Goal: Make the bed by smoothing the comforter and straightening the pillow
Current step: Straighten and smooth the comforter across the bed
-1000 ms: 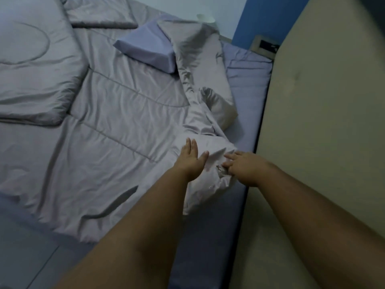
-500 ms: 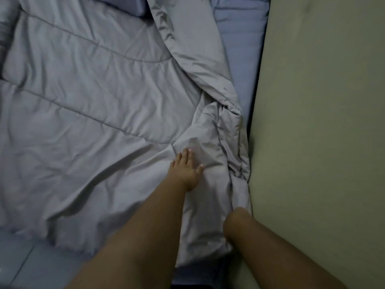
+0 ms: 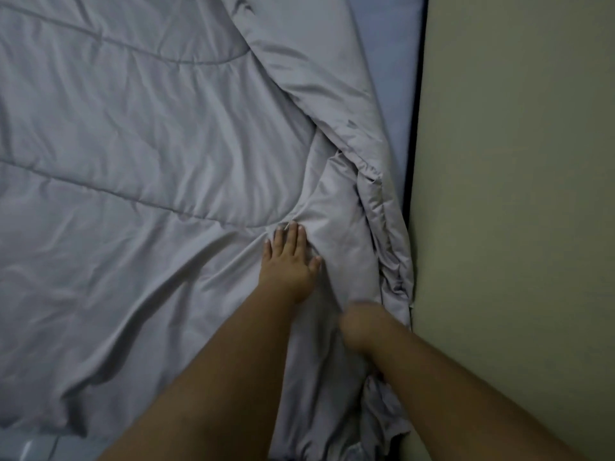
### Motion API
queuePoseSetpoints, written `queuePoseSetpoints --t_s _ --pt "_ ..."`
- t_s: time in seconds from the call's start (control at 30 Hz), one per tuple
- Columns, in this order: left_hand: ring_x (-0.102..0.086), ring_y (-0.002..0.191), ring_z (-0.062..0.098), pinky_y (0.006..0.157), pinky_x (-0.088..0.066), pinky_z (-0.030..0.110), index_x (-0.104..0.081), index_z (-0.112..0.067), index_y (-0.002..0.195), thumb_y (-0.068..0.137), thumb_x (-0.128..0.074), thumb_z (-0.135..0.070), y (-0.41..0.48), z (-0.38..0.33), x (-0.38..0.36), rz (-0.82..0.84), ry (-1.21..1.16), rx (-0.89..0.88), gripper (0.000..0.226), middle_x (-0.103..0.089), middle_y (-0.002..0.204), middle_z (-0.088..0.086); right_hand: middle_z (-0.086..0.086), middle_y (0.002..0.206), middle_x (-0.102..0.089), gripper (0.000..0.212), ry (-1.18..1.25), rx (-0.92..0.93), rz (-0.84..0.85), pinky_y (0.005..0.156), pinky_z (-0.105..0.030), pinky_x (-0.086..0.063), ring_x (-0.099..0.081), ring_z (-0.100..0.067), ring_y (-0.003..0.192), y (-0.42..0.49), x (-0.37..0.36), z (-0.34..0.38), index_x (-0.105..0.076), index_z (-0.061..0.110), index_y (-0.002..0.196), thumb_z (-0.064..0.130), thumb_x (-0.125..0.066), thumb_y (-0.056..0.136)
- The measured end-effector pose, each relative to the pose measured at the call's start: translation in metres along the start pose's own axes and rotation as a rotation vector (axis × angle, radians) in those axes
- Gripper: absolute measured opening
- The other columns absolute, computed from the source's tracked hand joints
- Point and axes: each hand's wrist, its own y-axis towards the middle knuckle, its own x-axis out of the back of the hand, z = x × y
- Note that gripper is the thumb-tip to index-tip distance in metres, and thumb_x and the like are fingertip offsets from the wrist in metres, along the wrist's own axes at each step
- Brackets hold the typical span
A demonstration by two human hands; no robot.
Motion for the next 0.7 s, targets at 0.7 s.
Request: queuePoseSetpoints --t_s 0.7 --pt "0.008 0.150 0.023 0.119 0.006 0.039 0.006 -0.024 0.154 0.076 0.002 -0.066 0.047 0.023 -0.029 -0.114 0.183 -0.084 0.089 0.010 0.162 -0.001 -0.019 0.144 -0.046 0.068 0.741 -0.424 -0.885 0.108 -0.043 -0.037 -0.045 -0.036 0.130 0.099 0.006 -0.067 -0.039 0.008 0.144 0.052 -0.027 0.095"
